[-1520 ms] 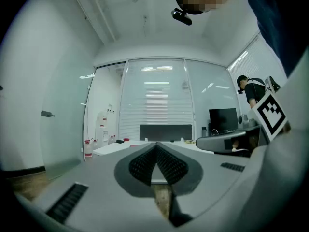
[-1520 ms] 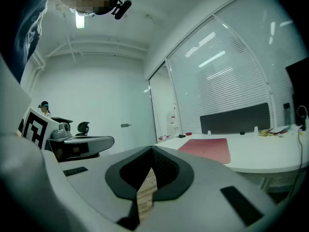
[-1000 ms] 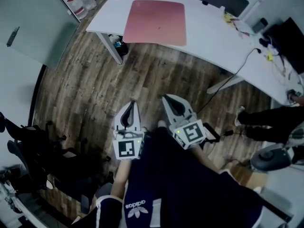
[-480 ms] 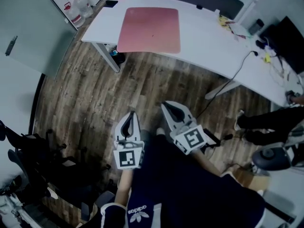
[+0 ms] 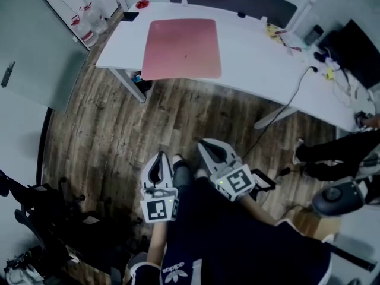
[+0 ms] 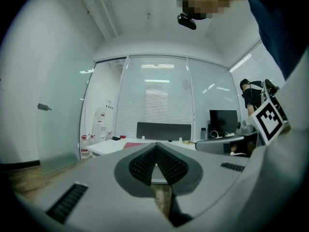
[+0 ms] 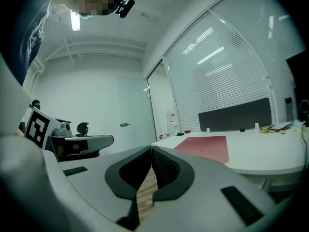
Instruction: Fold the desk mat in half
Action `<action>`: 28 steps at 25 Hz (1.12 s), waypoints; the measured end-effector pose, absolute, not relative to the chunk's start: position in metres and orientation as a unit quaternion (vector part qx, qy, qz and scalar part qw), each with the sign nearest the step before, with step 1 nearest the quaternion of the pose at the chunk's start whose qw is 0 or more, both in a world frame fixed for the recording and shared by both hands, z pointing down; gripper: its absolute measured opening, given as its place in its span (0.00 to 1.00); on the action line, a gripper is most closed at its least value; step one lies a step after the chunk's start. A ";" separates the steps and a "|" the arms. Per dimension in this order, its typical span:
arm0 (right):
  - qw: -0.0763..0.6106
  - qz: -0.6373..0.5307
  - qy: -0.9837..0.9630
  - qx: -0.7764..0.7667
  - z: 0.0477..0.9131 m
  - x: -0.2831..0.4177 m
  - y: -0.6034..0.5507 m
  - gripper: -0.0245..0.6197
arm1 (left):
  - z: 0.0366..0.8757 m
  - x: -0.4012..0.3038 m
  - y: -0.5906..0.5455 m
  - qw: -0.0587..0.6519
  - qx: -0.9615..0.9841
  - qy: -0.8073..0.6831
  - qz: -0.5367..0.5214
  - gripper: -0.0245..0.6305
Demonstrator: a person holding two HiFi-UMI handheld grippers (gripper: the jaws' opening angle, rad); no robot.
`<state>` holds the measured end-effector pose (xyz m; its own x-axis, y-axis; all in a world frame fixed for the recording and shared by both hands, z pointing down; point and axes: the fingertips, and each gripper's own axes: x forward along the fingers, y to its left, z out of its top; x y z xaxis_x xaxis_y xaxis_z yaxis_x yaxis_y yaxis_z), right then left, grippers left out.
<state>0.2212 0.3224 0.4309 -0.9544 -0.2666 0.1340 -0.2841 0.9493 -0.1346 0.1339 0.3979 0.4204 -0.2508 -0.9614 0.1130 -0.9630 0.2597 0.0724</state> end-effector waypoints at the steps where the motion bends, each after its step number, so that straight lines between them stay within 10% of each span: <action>1: 0.058 0.078 -0.985 0.143 0.431 0.215 0.318 0.04 | 0.422 0.126 0.395 0.065 0.610 -0.789 0.011 0.04; 28: 0.035 0.093 -0.978 0.185 0.419 0.044 0.248 0.04 | 0.417 -0.059 0.321 0.072 0.635 -0.769 0.014 0.04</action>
